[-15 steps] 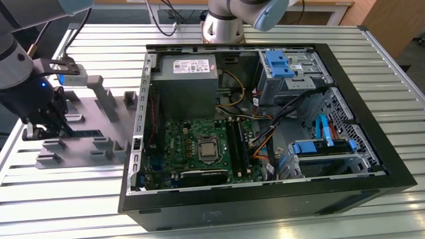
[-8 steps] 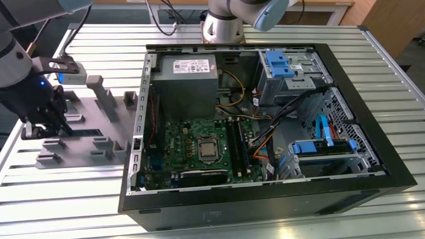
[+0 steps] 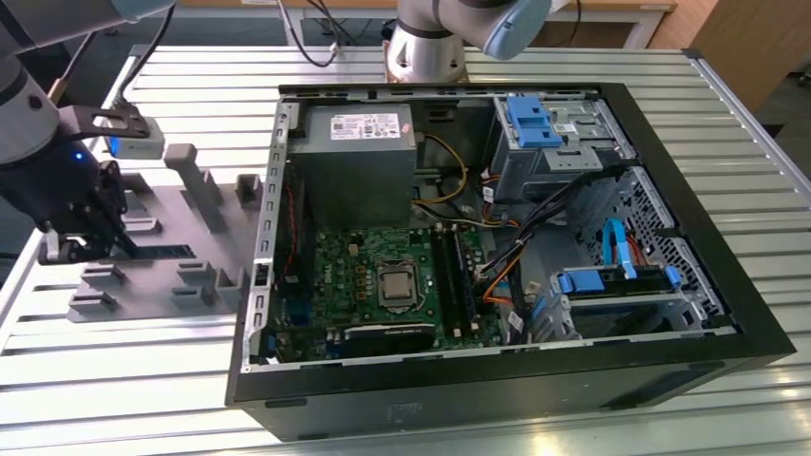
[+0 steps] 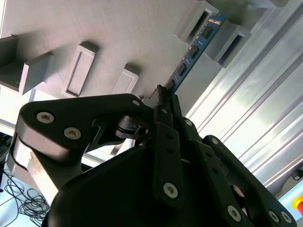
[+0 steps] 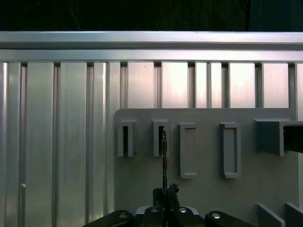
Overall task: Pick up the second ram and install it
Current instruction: 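Pick up the second ram and move it above second insertion slot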
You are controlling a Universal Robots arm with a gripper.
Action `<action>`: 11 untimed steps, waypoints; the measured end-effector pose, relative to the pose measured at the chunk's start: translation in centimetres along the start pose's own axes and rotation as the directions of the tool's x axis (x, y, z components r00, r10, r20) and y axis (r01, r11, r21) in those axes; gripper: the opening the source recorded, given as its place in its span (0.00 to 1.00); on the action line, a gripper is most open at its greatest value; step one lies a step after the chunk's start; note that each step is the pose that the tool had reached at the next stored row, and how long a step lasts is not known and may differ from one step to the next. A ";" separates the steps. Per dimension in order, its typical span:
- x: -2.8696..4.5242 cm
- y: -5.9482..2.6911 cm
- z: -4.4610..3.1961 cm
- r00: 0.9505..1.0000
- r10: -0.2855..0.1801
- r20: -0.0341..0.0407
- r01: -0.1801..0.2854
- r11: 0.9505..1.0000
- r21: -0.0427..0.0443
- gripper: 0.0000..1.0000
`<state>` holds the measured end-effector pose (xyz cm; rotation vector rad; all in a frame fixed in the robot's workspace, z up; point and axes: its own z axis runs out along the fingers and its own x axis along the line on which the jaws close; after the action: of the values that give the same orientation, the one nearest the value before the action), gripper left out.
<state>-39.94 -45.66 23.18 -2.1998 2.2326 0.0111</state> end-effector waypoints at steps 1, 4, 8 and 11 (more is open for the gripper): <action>0.00 0.00 -0.04 1.000 0.000 0.000 0.000 1.000 0.000 0.14; 0.00 0.00 -0.14 1.000 0.000 0.000 0.000 1.000 0.000 0.14; 0.00 0.00 -0.27 1.000 0.000 0.000 0.000 1.000 0.000 0.14; -0.01 0.00 -0.38 1.000 0.000 0.000 0.000 1.000 0.000 0.14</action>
<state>-39.94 -45.66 23.55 -2.1999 2.2327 0.0111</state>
